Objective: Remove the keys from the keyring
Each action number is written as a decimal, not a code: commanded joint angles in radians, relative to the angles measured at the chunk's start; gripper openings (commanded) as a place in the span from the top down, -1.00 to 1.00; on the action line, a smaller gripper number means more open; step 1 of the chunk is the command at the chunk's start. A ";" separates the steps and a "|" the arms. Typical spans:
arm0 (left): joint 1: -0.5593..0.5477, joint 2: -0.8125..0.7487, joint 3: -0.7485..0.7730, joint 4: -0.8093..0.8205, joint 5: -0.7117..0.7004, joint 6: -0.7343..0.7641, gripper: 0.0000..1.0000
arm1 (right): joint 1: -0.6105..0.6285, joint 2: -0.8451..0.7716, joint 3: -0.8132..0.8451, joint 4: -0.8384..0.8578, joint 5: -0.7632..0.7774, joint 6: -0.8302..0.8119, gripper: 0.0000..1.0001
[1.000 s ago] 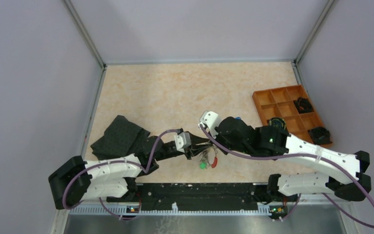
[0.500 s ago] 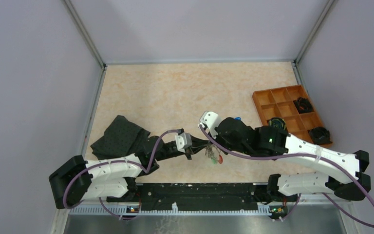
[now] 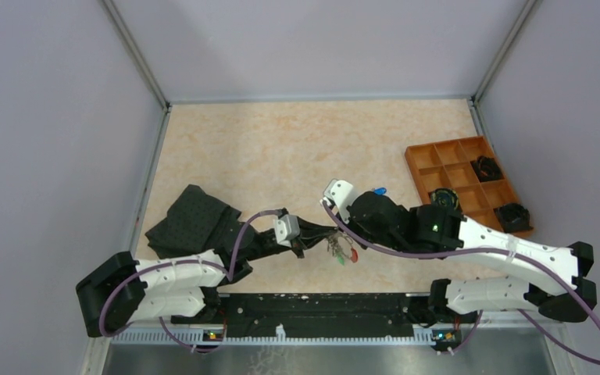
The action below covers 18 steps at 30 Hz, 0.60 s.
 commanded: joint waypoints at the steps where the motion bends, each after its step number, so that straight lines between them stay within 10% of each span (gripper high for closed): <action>1: 0.003 -0.030 -0.031 0.158 0.028 -0.035 1.00 | 0.006 -0.030 -0.036 0.017 0.055 0.010 1.00; 18: 0.005 -0.011 -0.065 0.261 -0.025 -0.070 0.97 | -0.003 -0.029 -0.043 0.055 0.000 -0.005 1.00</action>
